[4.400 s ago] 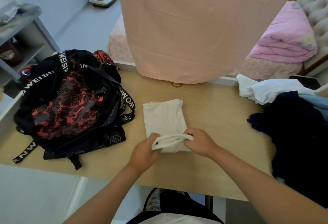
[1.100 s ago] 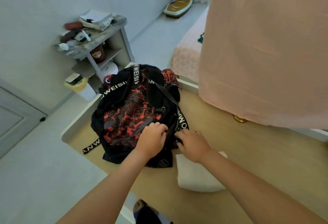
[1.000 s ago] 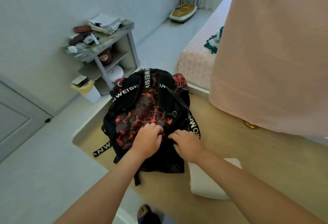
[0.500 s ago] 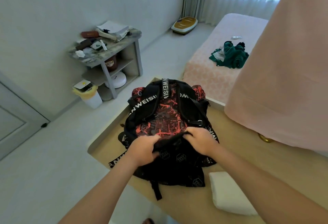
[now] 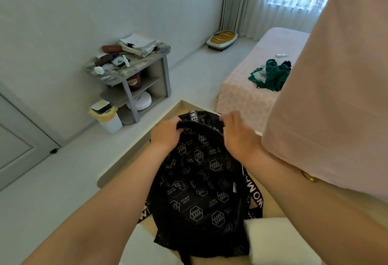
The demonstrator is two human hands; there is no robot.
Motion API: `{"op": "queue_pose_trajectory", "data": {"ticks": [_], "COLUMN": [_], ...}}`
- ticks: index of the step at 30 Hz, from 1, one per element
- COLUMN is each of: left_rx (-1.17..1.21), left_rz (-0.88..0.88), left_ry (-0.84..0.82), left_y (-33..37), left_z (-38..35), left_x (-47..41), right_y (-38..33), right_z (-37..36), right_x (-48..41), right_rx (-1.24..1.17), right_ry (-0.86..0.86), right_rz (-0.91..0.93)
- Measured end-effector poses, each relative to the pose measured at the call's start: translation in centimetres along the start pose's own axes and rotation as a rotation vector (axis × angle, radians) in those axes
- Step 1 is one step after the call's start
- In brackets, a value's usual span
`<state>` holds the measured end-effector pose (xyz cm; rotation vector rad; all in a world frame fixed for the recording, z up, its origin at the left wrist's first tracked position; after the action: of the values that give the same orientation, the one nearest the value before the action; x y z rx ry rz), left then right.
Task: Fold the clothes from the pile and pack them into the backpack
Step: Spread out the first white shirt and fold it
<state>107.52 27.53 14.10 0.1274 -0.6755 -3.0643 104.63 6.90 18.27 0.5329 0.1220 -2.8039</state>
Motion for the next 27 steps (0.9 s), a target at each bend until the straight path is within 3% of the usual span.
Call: {"op": "queue_pose_trajectory", "data": {"ticks": [3, 6, 7, 9, 11, 12, 13, 16, 17, 20, 22, 24, 27], "left_rx": [0.072, 0.152, 0.088, -0.151, -0.353, -0.433, -0.501, -0.605, -0.605, -0.513, -0.487, -0.393, -0.123], "left_rz": [0.017, -0.010, -0.099, -0.481, -0.927, -1.031, -0.991, -0.499, -0.422, -0.354, -0.343, -0.318, -0.233], "left_ry": [-0.023, 0.000, 0.066, 0.245, 0.204, 0.123, 0.028, -0.156, -0.166, -0.218, -0.289, -0.349, -0.487], "left_y": [-0.9, -1.0, -0.3, 3.1, 5.6, 5.2, 3.7, -3.4, -4.8, -6.1, -5.8, -5.6, -5.0], "left_z": [-1.6, -1.4, -0.5, 0.4, -3.3, -5.9, -8.1, -10.3, -10.3, -9.9, -9.9, -9.6, -8.7], "left_x": [-0.2, -0.8, -0.4, 2.9, 8.7, 10.7, 11.2, 7.7, 6.7, 4.6, 3.3, 2.2, 1.1], "right_y": [-7.2, -5.2, -4.3, -3.3, -2.6, -2.3, -2.1, -1.7, -1.9, -3.2, -3.4, -2.4, 0.5], "right_z": [-4.1, -11.4, -12.7, -14.3, -15.3, -15.7, -15.9, -15.6, -15.2, -14.7, -15.1, -15.2, -15.5], "right_x": [5.5, 7.6, 7.6, 6.9, 5.9, 5.5, 5.1, 3.6, 3.3, 4.9, 6.3, 6.5, 5.9], "right_rx": [0.027, 0.227, 0.283, 0.371, 0.351, 0.334, 0.318, 0.285, 0.280, 0.431, 0.481, 0.493, 0.430], "right_ry": [-0.109, -0.428, -0.476, -0.543, -0.594, -0.606, -0.610, -0.555, -0.502, -0.306, -0.250, -0.268, -0.477], "right_rz": [0.486, 0.283, 0.222, 0.200, 0.197, 0.208, 0.221, 0.268, 0.312, 0.502, 0.505, 0.410, 0.199]}}
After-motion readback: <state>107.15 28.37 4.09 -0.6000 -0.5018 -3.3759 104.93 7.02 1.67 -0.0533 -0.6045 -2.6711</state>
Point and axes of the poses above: each hand's wrist, its own x-axis away from the middle knuckle, its own z-axis out of the back of the hand, y = z × x, the point moved 10 cm from there along -x, towards the middle knuckle, and after that the axes turned 3 degrees about x, right-handed, at the moved point
